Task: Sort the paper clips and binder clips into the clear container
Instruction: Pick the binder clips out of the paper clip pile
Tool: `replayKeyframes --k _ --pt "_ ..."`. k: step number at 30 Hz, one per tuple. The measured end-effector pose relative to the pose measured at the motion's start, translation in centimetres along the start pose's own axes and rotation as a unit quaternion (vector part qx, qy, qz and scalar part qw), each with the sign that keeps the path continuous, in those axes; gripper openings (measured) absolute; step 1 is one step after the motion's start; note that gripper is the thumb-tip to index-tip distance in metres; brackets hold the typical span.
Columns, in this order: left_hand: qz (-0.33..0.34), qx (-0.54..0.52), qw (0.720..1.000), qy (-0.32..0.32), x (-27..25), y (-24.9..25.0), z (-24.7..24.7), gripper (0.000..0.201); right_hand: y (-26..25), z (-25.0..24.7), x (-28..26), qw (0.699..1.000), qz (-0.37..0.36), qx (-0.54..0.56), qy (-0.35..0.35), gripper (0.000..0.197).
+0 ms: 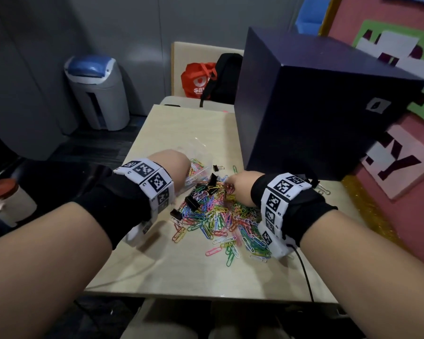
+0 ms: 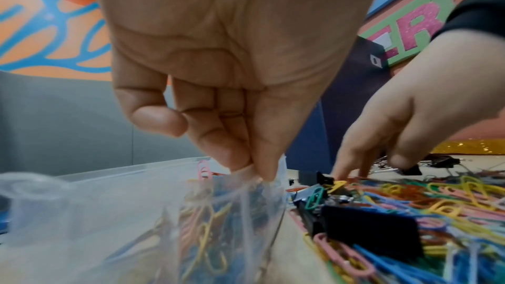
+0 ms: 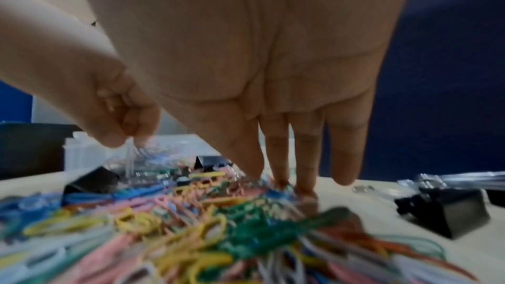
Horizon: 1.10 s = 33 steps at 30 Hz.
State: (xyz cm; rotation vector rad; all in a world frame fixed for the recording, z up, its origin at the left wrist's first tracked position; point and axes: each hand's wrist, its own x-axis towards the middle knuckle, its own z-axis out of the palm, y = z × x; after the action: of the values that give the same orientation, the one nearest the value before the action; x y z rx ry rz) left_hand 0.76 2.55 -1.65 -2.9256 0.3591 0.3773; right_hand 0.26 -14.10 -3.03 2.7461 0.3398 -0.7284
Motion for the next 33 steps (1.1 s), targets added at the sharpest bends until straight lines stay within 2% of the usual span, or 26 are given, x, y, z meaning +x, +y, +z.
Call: replayKeyframes --k 3,6,9,11,15,17,21,22,29,33 --pt "0.002 0.007 1.000 0.016 -0.1 -0.5 -0.2 0.022 0.5 -0.1 -0.3 0.999 -0.001 -0.048 -0.017 0.041" --pt "0.008 0.015 1.000 0.005 -0.1 -0.5 -0.5 0.024 0.8 -0.4 -0.4 0.998 0.001 0.003 0.060 0.034" --pt "0.004 0.006 1.000 0.008 -0.2 -0.3 -0.3 0.025 -0.2 -0.4 0.2 0.987 -0.027 0.093 0.131 0.038" --pt "0.000 -0.004 0.999 0.033 -0.4 -0.3 -0.2 0.025 -1.2 -0.4 0.4 0.983 -0.058 0.117 0.130 0.042" --pt "0.021 -0.007 0.997 0.070 -0.8 0.4 -0.2 0.022 -1.9 -0.2 0.7 0.986 -0.056 0.088 0.131 0.033" --pt "0.038 0.001 0.998 0.055 -1.0 1.1 -0.3 0.023 -1.8 -0.3 0.6 0.983 -0.053 0.096 0.149 0.028" --pt "0.061 0.037 0.997 -0.021 -1.1 2.7 0.1 0.038 -1.0 -0.5 0.0 0.971 -0.035 0.154 0.180 0.013" --pt "0.063 0.043 0.997 -0.031 -1.0 3.0 0.3 0.035 -0.7 -0.7 -0.2 0.967 -0.028 0.172 0.187 0.013" --pt "0.044 0.074 0.995 -0.046 -1.1 4.4 0.5 0.024 1.7 -1.1 -1.4 0.951 0.030 0.237 0.196 0.028" --pt "0.045 0.085 0.994 -0.054 -1.2 4.7 -0.5 0.032 3.0 -0.9 -1.9 0.956 0.075 0.222 0.178 0.027"
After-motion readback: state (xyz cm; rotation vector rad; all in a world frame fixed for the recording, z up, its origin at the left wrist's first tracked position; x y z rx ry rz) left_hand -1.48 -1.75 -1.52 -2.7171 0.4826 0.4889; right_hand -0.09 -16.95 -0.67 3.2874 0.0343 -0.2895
